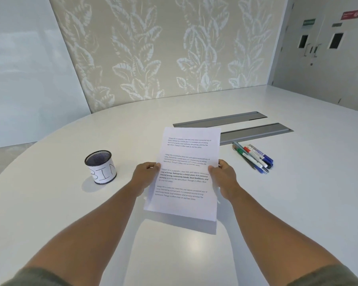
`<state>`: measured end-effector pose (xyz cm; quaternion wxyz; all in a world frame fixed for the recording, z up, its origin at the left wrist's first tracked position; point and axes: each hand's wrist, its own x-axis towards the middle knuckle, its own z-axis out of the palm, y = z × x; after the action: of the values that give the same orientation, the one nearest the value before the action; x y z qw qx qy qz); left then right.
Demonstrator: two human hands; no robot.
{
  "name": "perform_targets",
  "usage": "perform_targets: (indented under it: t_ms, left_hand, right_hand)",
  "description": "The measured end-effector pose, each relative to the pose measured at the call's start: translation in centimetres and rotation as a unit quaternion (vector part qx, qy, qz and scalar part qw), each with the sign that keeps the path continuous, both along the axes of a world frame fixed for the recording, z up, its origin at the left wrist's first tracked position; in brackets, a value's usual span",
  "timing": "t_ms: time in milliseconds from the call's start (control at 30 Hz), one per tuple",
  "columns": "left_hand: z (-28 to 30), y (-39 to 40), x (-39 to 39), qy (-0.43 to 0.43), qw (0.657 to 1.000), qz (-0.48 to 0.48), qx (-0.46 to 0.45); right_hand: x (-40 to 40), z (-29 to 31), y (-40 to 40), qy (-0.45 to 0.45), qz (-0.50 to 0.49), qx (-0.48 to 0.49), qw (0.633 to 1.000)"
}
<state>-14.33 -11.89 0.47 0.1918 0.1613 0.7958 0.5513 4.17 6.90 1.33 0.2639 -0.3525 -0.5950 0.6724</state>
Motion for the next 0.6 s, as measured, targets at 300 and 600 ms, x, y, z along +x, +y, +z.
perform_targets:
  t_ms: [300, 600]
  left_hand:
    - [-1.9, 4.2, -1.7, 0.106, 0.985, 0.102, -0.089]
    - [-1.7, 8.4, -2.6, -0.068, 0.98, 0.174, -0.068]
  right_hand:
    - [0.2, -2.1, 2.5, -0.053, -0.049, 0.048, 0.996]
    - [-0.1, -3.6, 3.5, -0.048, -0.084, 0.008, 0.995]
